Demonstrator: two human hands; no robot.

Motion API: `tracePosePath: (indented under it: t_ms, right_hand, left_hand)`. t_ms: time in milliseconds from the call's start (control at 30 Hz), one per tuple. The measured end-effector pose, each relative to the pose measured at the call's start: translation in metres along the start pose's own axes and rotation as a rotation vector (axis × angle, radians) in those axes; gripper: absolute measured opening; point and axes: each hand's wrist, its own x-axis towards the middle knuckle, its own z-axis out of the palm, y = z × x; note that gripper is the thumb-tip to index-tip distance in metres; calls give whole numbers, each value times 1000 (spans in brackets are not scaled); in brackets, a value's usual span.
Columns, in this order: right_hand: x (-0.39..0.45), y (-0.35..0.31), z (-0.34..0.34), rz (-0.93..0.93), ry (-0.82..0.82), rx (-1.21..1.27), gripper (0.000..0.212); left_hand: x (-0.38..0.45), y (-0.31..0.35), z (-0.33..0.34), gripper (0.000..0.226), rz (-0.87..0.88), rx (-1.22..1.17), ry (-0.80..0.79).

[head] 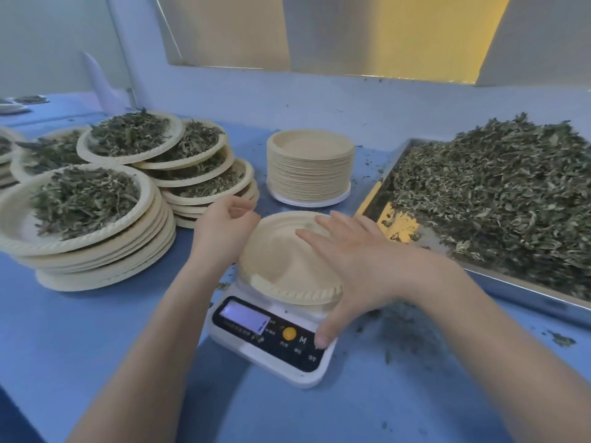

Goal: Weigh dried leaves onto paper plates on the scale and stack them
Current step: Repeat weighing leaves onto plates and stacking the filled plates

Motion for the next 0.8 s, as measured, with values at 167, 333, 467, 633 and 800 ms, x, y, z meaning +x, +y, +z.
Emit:
tracePosePath:
  t_ms: [167, 333, 467, 633, 800]
  right_hand:
    - [-1, -12, -2, 42, -14, -3, 138]
    - [1, -28, -3, 64, 36, -74, 136]
    - [-1, -27, -4, 11, 40, -71, 133]
    - [-6, -18, -9, -79, 49, 121, 131]
    - [-4, -13, -7, -79, 85, 171, 125]
  left_hand:
    - [1, -1, 0, 21, -17, -26, -21]
    - [1, 0, 1, 24, -19, -10, -20]
    - [-1, 1, 0, 23, -31, -22, -12]
    - [-2, 2, -4, 18, -32, -51, -10]
    - [-2, 2, -6, 19, -37, -63, -24]
